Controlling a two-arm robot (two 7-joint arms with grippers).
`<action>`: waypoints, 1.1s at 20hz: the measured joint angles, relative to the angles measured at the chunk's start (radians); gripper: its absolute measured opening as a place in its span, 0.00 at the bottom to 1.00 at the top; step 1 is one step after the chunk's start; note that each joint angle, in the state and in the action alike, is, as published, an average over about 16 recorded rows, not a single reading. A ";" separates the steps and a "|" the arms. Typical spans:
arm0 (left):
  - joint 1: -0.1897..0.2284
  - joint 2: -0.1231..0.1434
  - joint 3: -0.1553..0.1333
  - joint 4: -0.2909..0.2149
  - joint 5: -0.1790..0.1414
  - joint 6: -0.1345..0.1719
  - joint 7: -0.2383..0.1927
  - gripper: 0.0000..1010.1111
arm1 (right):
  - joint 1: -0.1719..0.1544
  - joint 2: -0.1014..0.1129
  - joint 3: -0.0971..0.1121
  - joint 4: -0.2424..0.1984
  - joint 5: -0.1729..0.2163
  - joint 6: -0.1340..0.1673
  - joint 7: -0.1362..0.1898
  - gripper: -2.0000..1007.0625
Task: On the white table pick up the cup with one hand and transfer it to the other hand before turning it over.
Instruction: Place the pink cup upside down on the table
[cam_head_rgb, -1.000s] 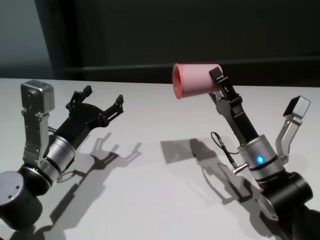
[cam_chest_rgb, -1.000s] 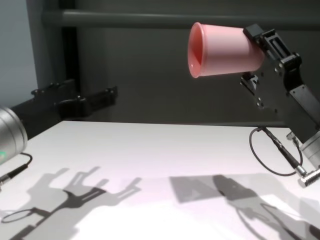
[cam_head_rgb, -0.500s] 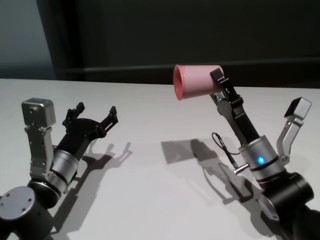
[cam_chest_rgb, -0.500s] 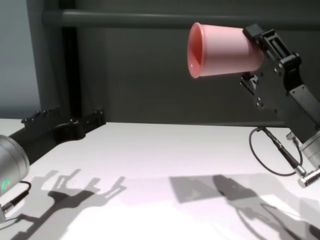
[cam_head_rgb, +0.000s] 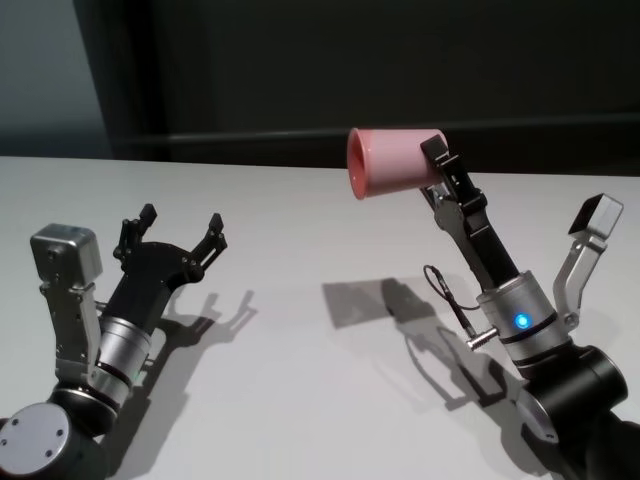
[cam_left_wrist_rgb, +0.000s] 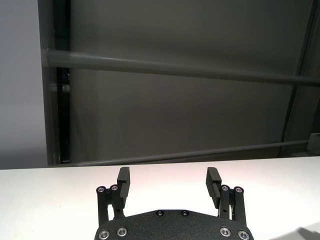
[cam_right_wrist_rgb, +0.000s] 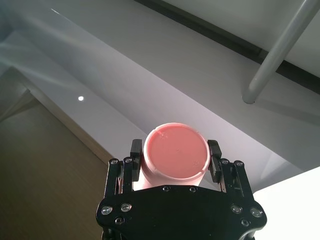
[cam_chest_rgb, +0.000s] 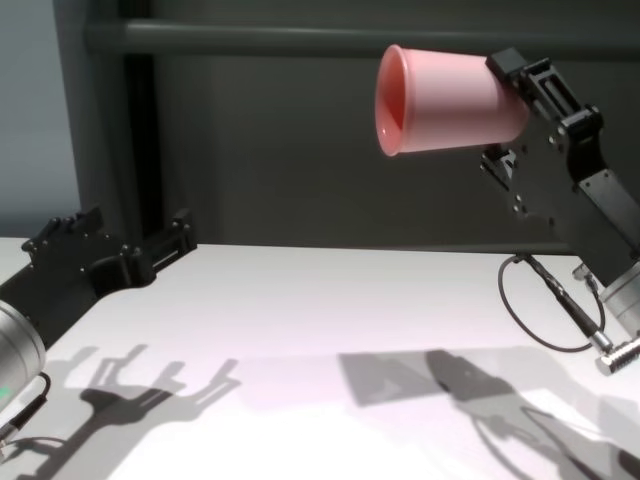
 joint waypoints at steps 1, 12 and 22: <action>0.002 -0.001 -0.001 0.003 0.003 -0.010 -0.001 0.99 | 0.000 0.000 0.000 0.000 0.000 0.000 0.000 0.75; 0.002 0.000 -0.001 0.009 0.008 -0.030 -0.006 0.99 | -0.001 0.042 -0.024 -0.056 -0.063 -0.029 -0.082 0.75; 0.000 0.001 0.001 0.007 0.004 -0.022 -0.005 0.99 | 0.000 0.180 -0.088 -0.260 -0.306 -0.091 -0.354 0.75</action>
